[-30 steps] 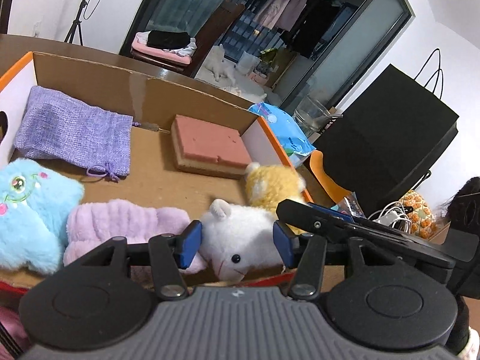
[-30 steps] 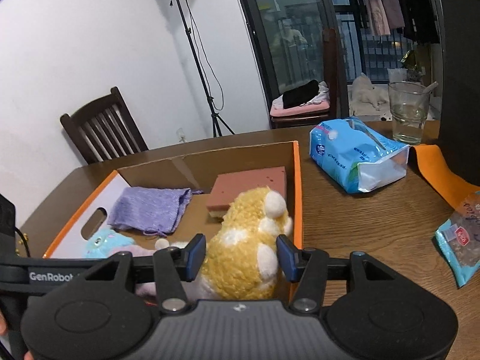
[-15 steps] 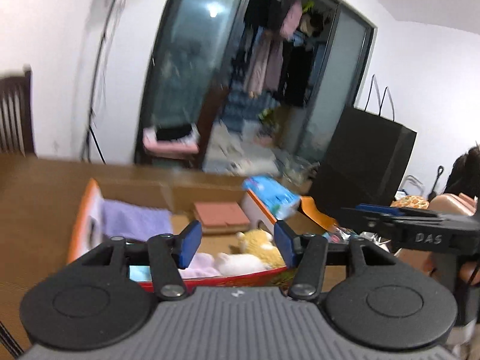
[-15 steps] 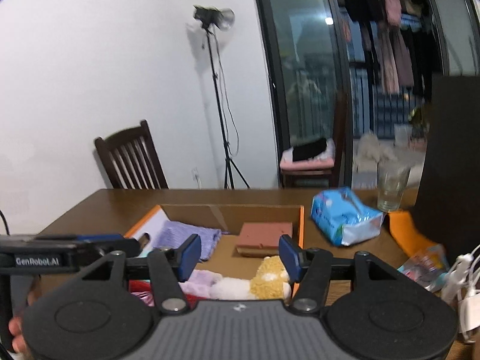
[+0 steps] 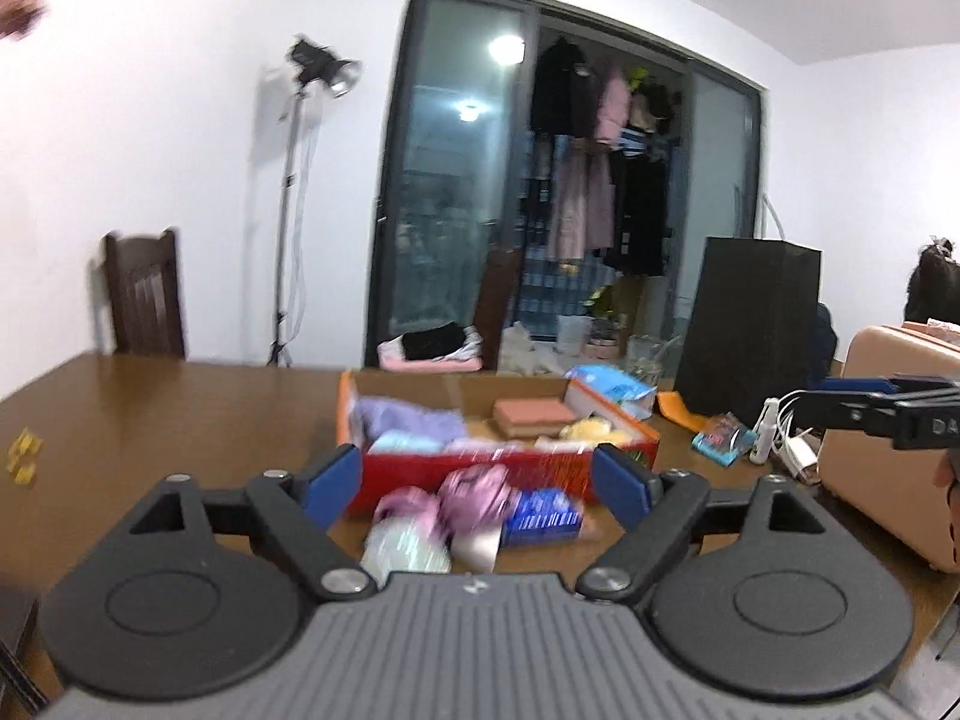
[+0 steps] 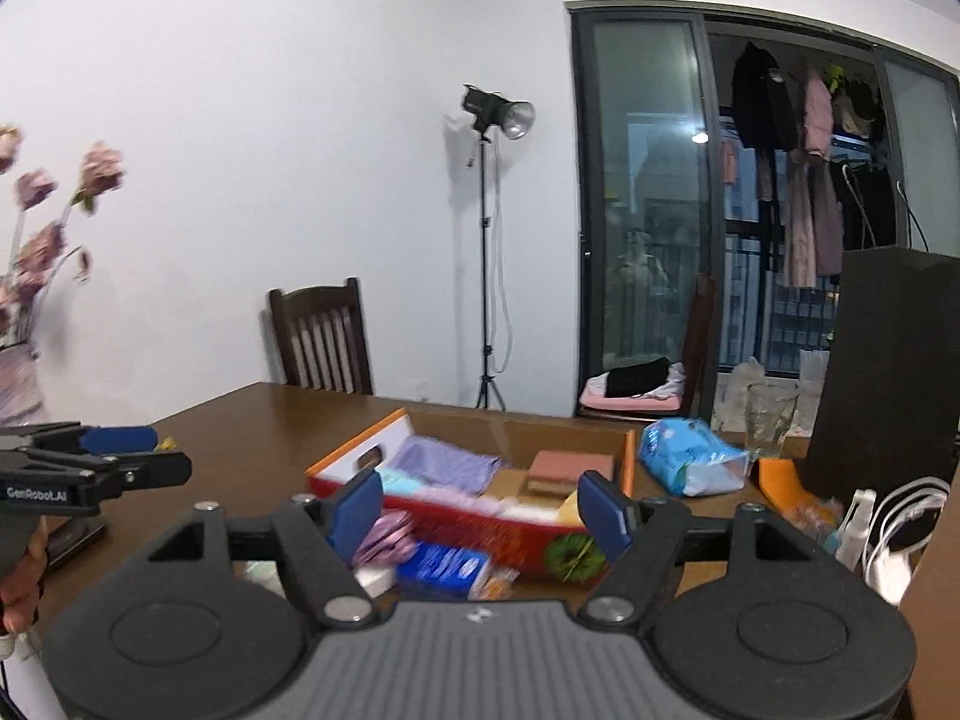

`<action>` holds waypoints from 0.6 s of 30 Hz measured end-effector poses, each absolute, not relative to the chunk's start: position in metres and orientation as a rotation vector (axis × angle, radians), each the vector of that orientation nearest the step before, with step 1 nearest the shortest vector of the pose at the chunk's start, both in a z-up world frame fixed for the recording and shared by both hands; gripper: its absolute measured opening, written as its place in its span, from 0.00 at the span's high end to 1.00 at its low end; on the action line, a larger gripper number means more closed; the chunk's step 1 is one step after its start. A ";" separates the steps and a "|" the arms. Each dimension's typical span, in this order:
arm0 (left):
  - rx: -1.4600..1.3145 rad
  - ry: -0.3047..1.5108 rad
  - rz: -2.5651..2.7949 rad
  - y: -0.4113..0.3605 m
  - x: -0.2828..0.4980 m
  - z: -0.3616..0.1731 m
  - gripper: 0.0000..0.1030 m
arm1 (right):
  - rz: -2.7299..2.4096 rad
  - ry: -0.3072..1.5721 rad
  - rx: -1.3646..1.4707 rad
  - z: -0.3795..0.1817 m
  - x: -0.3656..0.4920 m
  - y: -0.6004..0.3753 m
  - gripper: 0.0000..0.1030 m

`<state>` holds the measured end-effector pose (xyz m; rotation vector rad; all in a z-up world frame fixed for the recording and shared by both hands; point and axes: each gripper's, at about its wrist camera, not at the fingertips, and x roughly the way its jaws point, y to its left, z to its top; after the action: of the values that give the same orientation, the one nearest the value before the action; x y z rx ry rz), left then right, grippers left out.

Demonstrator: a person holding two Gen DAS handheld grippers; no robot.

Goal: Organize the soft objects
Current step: 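Return both tools to the pink satin cloth on the table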

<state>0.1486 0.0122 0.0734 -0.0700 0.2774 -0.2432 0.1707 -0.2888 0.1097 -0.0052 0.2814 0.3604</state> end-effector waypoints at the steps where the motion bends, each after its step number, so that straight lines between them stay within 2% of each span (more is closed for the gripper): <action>1: -0.076 0.280 -0.222 0.015 0.136 0.066 0.15 | 0.367 0.289 -0.006 0.104 0.161 -0.285 0.29; 7: -0.140 0.350 -0.165 0.040 0.095 0.030 0.13 | 0.412 0.363 0.026 0.066 0.119 -0.265 0.28; 18: -0.173 0.392 -0.159 0.048 0.125 0.018 0.13 | 0.412 0.428 0.050 0.040 0.130 -0.250 0.28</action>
<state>0.1249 0.0485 0.0184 -0.1732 0.3917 -0.1585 0.1305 -0.2503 0.0401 0.0498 0.4276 0.4123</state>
